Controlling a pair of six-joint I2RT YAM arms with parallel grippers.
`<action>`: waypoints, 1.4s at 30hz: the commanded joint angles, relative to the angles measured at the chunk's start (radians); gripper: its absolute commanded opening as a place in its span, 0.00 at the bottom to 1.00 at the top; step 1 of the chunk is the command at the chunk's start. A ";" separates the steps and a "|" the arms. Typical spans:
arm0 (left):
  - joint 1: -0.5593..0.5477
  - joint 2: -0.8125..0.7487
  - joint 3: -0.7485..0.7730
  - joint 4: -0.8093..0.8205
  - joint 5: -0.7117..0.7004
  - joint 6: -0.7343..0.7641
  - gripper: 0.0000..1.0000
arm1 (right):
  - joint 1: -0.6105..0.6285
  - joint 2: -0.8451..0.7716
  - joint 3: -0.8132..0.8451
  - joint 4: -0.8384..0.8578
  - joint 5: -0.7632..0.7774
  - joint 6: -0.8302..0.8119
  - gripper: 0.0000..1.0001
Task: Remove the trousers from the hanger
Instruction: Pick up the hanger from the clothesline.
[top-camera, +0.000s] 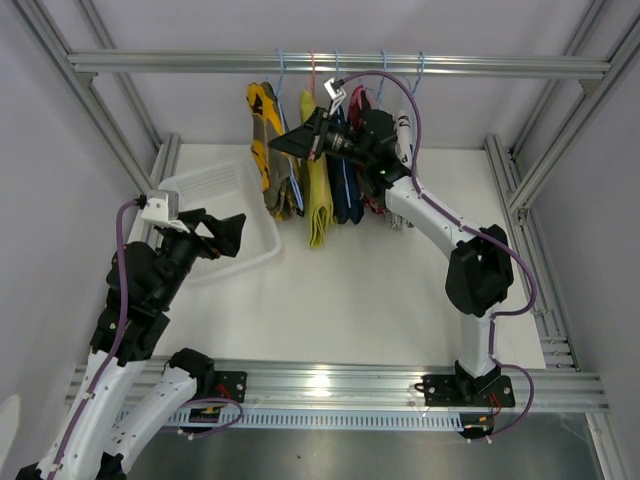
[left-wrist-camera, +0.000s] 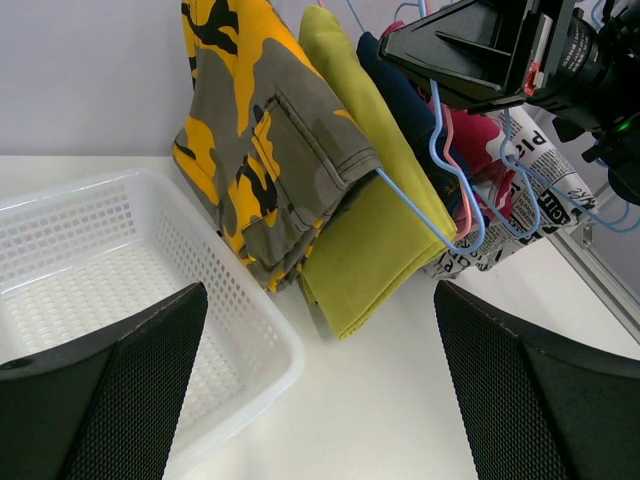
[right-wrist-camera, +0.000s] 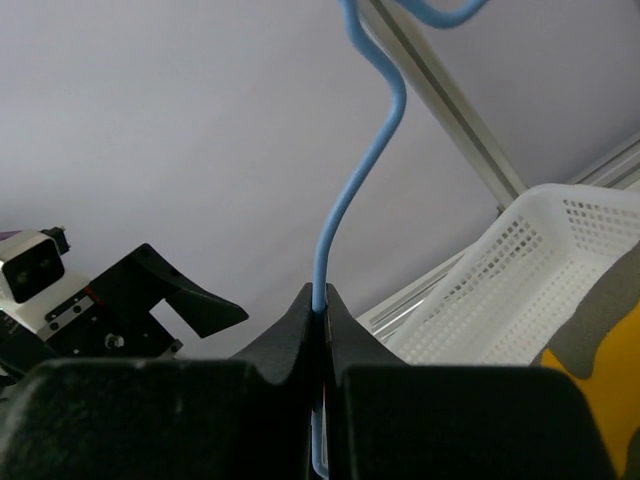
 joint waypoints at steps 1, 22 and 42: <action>-0.007 0.009 0.033 0.007 0.018 -0.001 0.99 | 0.014 -0.058 0.024 0.056 0.055 -0.115 0.00; -0.010 0.012 0.036 0.005 0.023 0.005 0.99 | 0.092 -0.124 0.165 -0.168 0.264 -0.357 0.00; -0.027 0.015 0.032 0.008 0.021 0.027 0.99 | 0.095 -0.144 0.291 -0.291 0.324 -0.421 0.00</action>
